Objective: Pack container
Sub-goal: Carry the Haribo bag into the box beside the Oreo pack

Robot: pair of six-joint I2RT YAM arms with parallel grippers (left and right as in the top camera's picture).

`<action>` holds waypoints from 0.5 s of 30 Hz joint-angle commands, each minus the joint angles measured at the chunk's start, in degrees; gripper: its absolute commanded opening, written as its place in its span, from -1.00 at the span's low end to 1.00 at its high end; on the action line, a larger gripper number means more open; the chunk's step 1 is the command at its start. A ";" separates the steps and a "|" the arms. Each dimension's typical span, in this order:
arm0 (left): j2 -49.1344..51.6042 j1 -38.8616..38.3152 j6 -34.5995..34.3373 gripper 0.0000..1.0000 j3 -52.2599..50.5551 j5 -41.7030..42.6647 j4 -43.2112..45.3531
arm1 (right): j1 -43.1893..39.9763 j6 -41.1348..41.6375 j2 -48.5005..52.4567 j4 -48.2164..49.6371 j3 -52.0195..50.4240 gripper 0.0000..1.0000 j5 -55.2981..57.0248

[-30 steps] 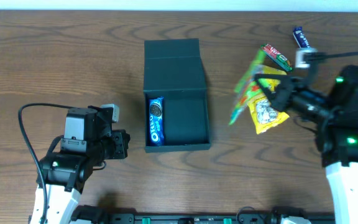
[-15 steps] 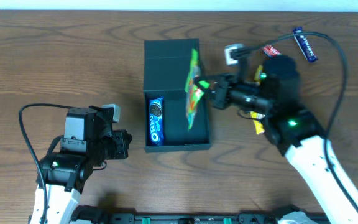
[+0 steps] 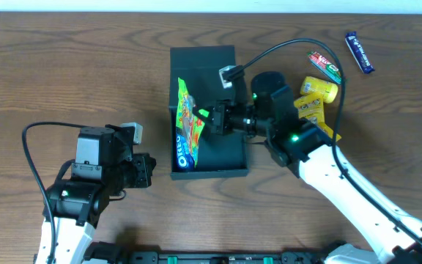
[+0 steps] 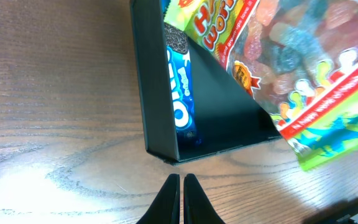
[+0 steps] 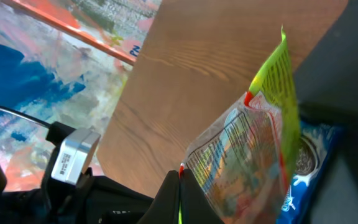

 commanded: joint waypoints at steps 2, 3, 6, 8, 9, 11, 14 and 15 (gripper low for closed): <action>-0.35 -0.17 -0.24 -0.89 1.68 0.44 -0.46 | 2.51 1.57 0.15 -1.79 1.49 -0.97 5.25; -0.35 -0.17 -0.22 -0.89 1.68 0.42 -0.63 | 2.82 1.57 0.15 -2.71 1.49 -0.97 6.05; -0.35 -0.17 -0.20 -0.89 1.68 0.42 -0.94 | 3.50 1.60 0.15 -5.57 1.49 -0.97 7.80; -0.35 -0.17 -0.20 -0.89 1.68 0.42 -0.92 | 3.87 1.79 0.15 -7.08 1.49 -0.97 8.83; -0.35 -0.17 -0.22 -0.89 1.68 0.42 -0.90 | 4.04 1.90 0.15 -7.21 1.49 -0.98 8.87; -0.35 -0.17 -0.22 -0.89 1.68 0.42 -0.92 | 4.28 3.87 0.13 -6.69 1.49 -0.97 9.38; -0.35 -0.17 -0.20 -0.89 1.68 0.39 -1.16 | 4.37 6.91 -0.11 -6.27 1.49 -0.97 12.15; -0.35 -0.17 -0.17 -0.89 1.68 0.39 -1.25 | 4.50 6.93 -0.11 -6.27 1.49 -0.97 12.70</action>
